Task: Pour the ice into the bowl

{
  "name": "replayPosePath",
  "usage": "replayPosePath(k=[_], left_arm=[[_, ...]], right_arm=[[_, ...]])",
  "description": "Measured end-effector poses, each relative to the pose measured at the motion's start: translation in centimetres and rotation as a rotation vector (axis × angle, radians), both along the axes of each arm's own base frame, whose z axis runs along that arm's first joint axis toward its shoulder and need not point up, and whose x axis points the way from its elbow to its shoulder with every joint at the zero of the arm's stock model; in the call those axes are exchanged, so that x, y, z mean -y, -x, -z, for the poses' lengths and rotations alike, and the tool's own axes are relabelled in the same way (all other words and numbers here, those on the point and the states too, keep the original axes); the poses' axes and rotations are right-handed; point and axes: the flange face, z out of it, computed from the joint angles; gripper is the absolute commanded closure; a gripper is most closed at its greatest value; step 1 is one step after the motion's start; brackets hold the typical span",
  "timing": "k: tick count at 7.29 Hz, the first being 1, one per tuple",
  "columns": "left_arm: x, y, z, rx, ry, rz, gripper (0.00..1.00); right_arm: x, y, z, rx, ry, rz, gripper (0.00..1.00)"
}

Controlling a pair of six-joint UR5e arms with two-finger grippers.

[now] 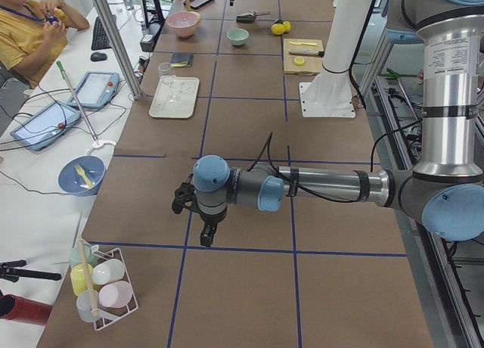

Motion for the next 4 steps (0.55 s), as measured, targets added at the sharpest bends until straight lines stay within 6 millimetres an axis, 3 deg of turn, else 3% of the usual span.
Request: replayPosePath(k=[1, 2, 4], left_arm=[[0.0, 0.0, -0.1, 0.001, 0.001, -0.001, 0.00], [-0.1, 0.0, -0.1, 0.003, 0.001, -0.001, 0.00], [0.0, 0.0, 0.0, 0.005, 0.000, 0.001, 0.00]], right_arm=[[-0.8, -5.2, -1.3, -0.035, 0.021, 0.035, 0.00], [-2.6, -8.8, -3.2, -0.048, 0.062, 0.032, 0.00], [-5.6, -11.3, -7.7, -0.049, 0.144, 0.012, 0.00]])
